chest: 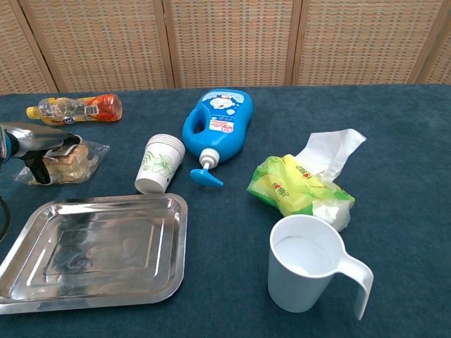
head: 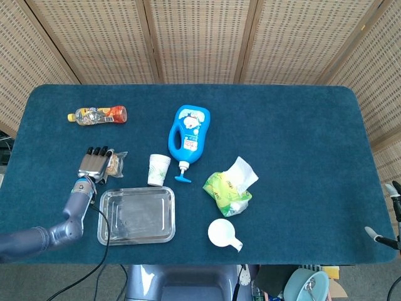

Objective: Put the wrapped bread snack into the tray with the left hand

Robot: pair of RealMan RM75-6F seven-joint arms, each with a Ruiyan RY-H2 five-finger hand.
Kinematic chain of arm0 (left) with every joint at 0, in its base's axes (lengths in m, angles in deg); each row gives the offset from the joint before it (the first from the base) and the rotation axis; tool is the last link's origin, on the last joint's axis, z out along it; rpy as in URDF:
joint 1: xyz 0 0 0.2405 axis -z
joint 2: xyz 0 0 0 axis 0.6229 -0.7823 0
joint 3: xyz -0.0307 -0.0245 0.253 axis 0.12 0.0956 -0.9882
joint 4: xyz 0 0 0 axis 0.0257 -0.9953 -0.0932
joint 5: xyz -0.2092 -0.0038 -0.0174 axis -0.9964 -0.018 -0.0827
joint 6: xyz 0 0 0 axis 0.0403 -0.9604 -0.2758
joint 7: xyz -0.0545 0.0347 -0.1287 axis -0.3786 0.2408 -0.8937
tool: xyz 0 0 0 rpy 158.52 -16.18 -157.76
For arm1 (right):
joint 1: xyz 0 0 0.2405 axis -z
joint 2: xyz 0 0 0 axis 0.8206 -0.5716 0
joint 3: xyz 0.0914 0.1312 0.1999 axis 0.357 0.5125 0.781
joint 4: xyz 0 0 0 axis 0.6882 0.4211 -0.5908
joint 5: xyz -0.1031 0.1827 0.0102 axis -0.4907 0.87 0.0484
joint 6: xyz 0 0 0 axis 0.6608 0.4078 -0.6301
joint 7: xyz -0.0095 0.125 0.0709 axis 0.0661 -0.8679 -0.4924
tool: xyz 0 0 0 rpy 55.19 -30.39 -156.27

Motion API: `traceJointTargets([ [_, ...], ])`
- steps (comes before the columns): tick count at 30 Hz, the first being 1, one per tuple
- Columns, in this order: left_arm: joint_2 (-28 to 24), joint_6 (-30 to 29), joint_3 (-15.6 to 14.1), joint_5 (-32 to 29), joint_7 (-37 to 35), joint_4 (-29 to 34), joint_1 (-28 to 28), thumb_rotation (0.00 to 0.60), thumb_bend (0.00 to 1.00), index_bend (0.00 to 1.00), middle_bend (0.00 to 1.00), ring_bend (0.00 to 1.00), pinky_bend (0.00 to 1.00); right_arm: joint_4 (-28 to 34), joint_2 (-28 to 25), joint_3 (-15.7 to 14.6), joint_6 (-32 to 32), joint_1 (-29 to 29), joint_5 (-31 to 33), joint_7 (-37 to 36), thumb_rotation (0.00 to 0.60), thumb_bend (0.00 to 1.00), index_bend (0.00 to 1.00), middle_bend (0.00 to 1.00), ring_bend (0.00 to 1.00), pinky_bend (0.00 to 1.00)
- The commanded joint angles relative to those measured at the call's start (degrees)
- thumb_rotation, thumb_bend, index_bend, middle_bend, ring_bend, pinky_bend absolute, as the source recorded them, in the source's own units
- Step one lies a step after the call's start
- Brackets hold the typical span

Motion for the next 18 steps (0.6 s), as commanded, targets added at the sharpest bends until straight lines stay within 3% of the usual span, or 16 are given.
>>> traceJointTargets([
  [1,0.6,0.0,0.1,0.3,0.2,-0.8,-0.2,0.600,0.54,0.13,0.07,0.00,0.04,0.0,0.0,0.0,0.1,0.0,-0.1,0.0,0.600,0.13,0.00,0.00,0.00,0.00],
  [4,1.0,-0.5,0.5,1.0,0.1,-1.2,-0.5,0.600,0.55,0.21,0.14,0.02,0.09,0.1,-0.1,0.0,0.2,0.0,0.0,0.0,0.600,0.13,0.00,0.00,0.00,0.00],
  [10,1.6,-2.8,1.2,3.9,-0.7,-1.4,-1.3,0.600,0.55,0.41,0.30,0.15,0.20,-0.2,0.2,-0.1,0.6,-0.1,-0.1,0.0,0.600,0.13,0.00,0.00,0.00,0.00],
  [18,2.0,-4.1,2.3,7.6,-2.3,-1.6,-2.6,0.600,0.56,0.47,0.35,0.19,0.24,-0.4,0.4,-0.1,0.6,-0.1,-0.2,-0.2,0.600,0.13,0.00,0.00,0.00,0.00],
])
